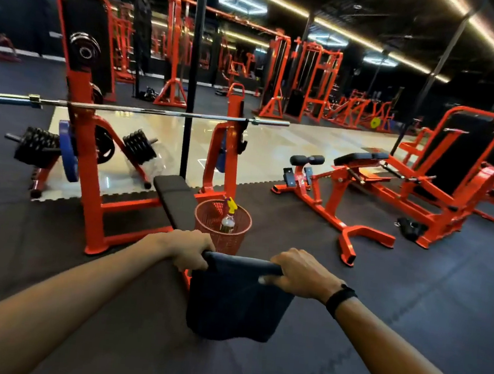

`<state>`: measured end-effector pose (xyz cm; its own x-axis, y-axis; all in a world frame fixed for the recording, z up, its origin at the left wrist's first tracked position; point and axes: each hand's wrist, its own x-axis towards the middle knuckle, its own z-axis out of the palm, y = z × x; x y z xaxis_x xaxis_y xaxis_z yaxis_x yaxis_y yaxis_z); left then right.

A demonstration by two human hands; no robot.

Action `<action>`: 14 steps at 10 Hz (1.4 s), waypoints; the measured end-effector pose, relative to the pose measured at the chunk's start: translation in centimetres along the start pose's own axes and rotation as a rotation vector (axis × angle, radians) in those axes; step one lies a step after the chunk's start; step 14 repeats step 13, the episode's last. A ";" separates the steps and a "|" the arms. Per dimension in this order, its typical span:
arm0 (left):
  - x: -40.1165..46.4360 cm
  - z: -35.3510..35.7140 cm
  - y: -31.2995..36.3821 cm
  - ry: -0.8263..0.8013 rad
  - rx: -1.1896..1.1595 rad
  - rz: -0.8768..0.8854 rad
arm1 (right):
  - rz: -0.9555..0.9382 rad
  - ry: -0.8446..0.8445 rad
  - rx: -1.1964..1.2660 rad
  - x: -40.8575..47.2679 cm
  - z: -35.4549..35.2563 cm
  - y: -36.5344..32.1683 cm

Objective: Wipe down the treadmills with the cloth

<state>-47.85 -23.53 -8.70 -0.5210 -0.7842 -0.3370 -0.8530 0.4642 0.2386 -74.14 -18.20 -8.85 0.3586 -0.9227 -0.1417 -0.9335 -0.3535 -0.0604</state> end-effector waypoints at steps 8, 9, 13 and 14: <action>34.7 -11.4 -17.4 0.226 0.013 -0.207 | -0.011 -0.031 0.086 39.6 -1.5 18.9; 38.2 -12.0 -19.5 0.251 -0.027 -0.224 | 0.000 0.030 0.026 43.0 -1.6 20.0; 43.3 -5.3 -29.7 -0.210 -0.279 -0.354 | -0.127 -0.472 0.280 54.2 5.3 18.1; 43.3 -5.3 -29.7 -0.210 -0.279 -0.354 | -0.127 -0.472 0.280 54.2 5.3 18.1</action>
